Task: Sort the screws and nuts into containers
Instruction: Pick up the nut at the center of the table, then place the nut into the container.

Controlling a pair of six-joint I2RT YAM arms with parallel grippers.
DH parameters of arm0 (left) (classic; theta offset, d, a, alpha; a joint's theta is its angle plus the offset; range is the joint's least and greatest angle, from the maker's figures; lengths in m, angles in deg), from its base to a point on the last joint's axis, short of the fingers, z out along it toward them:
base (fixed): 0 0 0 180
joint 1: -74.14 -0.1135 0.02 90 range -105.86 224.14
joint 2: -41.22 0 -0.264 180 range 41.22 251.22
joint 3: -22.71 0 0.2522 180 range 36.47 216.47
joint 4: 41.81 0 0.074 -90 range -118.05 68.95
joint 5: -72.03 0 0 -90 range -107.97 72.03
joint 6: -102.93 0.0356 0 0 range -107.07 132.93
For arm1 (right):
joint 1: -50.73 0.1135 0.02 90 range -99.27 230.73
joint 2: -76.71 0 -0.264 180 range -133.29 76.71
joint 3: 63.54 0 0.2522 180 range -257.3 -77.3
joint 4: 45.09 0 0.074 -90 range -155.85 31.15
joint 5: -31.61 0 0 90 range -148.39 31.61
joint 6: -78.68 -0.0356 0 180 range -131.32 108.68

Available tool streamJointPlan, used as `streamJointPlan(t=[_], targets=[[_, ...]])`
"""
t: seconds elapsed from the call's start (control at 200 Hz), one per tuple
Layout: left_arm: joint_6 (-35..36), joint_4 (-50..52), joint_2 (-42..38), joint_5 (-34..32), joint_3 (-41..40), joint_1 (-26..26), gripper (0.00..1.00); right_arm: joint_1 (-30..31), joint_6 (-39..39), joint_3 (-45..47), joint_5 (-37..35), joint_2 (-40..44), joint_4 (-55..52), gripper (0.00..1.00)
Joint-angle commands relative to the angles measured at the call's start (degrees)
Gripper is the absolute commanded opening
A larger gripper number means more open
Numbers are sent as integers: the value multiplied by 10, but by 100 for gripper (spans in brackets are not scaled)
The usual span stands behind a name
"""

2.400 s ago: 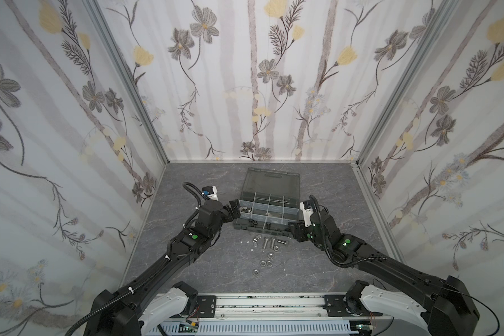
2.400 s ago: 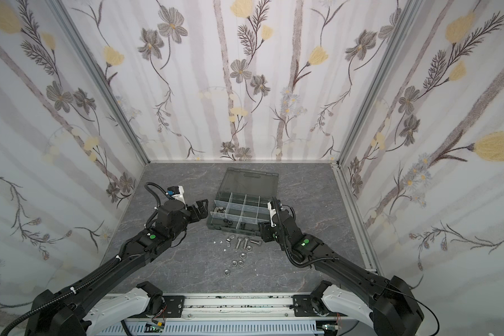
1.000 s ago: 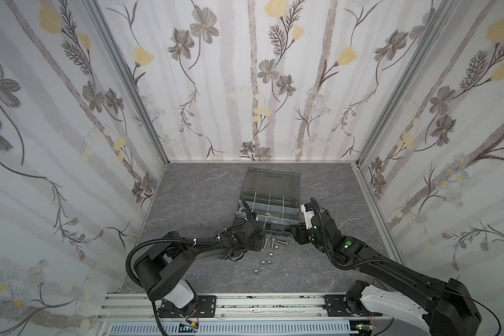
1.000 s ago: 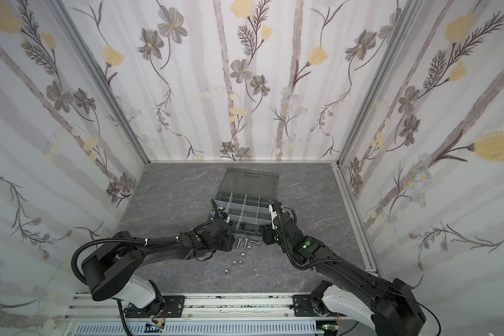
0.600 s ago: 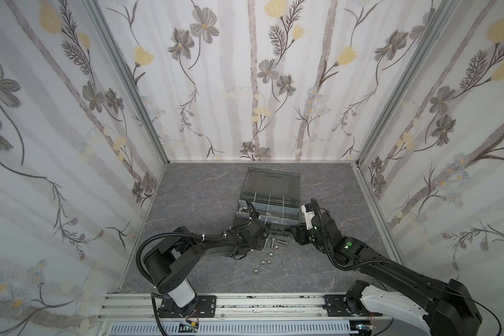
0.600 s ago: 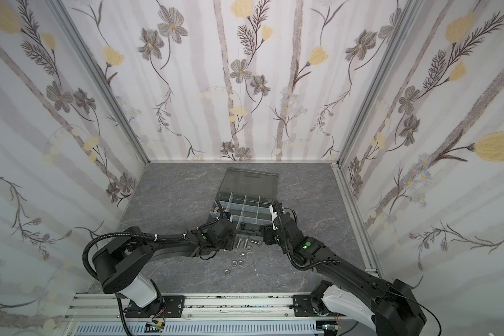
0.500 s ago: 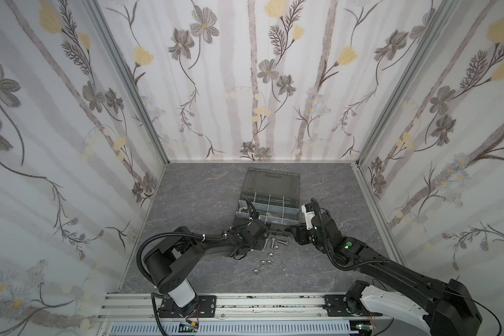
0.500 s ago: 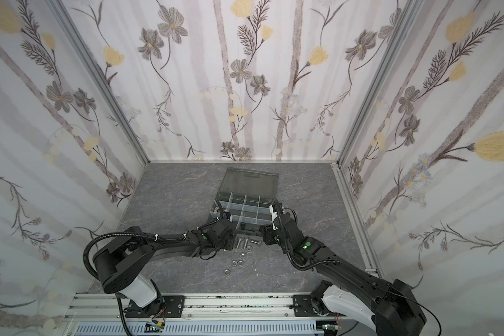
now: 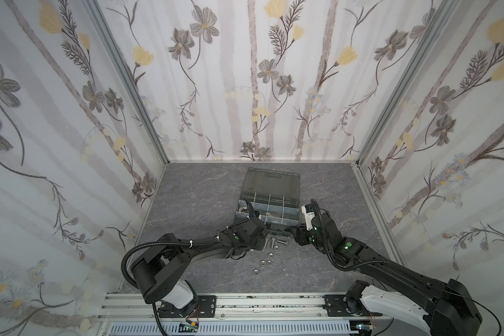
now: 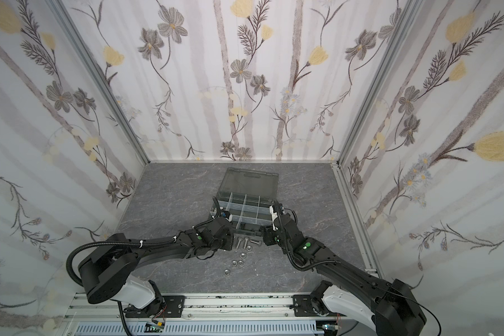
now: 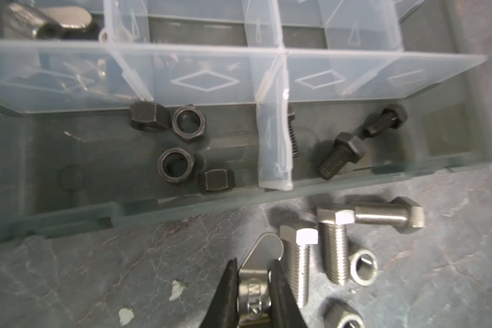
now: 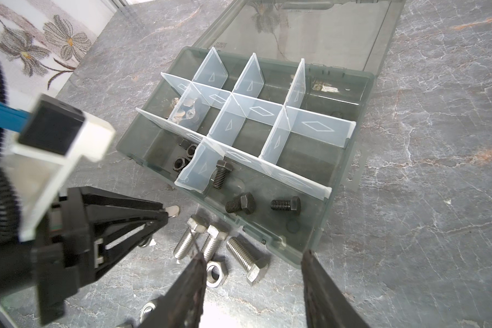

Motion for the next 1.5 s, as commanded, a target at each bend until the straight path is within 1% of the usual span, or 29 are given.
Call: streamJointPlan(t=[0.0,0.095,0.195,0.32,0.435,0.63,0.81,0.899,1.094,1.154,1.239,1.294,1.379,1.494], targets=[[-1,9,-39,-2,0,-1,13,0,-7,0,-7,-5,22,54],[14,12,-69,-28,12,-11,14,-1,-5,-4,-5,-10,21,54],[32,12,-72,-41,41,-43,15,-1,-1,-10,-5,-13,21,54],[45,11,-36,-37,89,-100,15,-1,1,-17,-4,-14,18,54],[61,12,21,-23,137,-134,15,-1,1,-16,-6,-10,14,54],[64,12,96,-5,180,-158,15,-2,-2,-6,-17,15,4,54],[58,12,121,-6,186,-170,14,-4,-5,6,-26,34,2,54],[56,12,127,-4,185,-172,16,-6,-7,8,-25,35,2,55],[50,12,129,-14,179,-175,24,-6,-6,7,-23,32,2,55],[48,12,127,-16,177,-176,29,-6,-6,7,-23,32,1,55],[47,12,124,-16,175,-178,41,-7,-6,8,-23,32,1,55],[46,12,121,-18,173,-178,47,-7,-6,8,-23,33,1,55],[43,13,113,-20,168,-178,52,-7,-7,8,-23,33,1,55],[40,13,98,-25,160,-180,56,-6,-6,8,-22,35,0,55]])
